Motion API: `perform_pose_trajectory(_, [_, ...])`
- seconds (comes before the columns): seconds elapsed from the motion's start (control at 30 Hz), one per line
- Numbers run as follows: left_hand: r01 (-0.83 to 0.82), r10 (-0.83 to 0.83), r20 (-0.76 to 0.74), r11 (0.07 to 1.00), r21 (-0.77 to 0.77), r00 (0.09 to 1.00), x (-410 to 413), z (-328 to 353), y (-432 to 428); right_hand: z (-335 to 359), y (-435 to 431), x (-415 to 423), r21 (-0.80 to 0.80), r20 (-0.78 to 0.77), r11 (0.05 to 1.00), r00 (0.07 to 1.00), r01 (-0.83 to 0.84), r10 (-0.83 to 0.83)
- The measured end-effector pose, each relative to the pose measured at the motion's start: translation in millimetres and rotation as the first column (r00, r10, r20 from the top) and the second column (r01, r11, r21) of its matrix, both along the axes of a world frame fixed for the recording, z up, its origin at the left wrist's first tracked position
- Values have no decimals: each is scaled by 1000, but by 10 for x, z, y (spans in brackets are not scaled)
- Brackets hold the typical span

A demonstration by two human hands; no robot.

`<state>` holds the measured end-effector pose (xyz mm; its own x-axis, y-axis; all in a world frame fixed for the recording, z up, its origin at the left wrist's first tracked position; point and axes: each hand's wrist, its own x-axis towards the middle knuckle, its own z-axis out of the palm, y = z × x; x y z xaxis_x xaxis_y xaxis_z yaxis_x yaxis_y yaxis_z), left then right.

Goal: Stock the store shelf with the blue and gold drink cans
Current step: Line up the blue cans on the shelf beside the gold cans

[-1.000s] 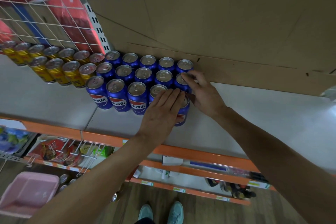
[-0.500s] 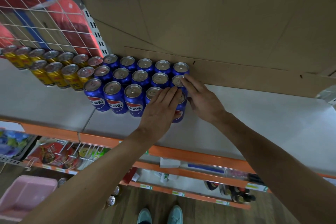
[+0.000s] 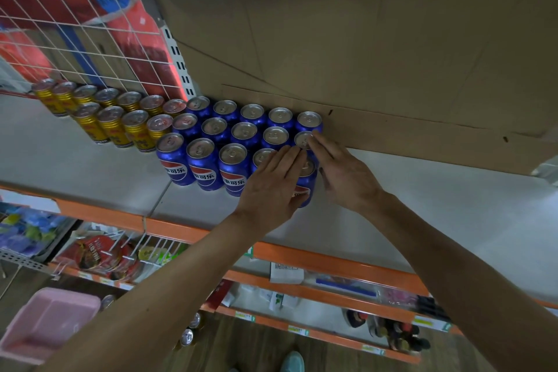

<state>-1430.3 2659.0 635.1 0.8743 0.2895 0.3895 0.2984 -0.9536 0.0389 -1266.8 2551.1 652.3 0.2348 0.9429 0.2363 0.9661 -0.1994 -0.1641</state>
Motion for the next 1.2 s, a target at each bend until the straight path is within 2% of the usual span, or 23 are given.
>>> perform_pose_trajectory(0.1, [-3,4,17,1000,-15,1000,-74,33,45,135,-51,-81,-2,-8,1000,1000,-8,8])
perform_pose_trajectory(0.2, [-20,23,76,999,-41,997,-182,66,98,238,-90,-172,77,-15,997,1000,-18,19])
perform_pose_trajectory(0.37, [-52,58,116,997,-55,991,-503,134,200,326,-33,-435,138,54,990,999,-5,-3])
perform_pose_trajectory(0.5, [-61,68,116,996,-65,991,-865,167,318,301,56,-737,80,57,997,998,-1,-3])
perform_pose_trajectory(0.77, [-33,37,45,996,-85,998,-1777,159,590,206,225,-1633,32,21,994,994,106,-107])
perform_pose_trajectory(1.03, [-18,1,-87,981,-194,996,-2933,-168,793,-123,144,-2842,-102,-71,967,968,234,-242])
perform_pose_trajectory(1.2, [12,-46,-147,975,-220,988,-3372,-365,769,-331,80,-3476,-197,-117,945,951,261,-287])
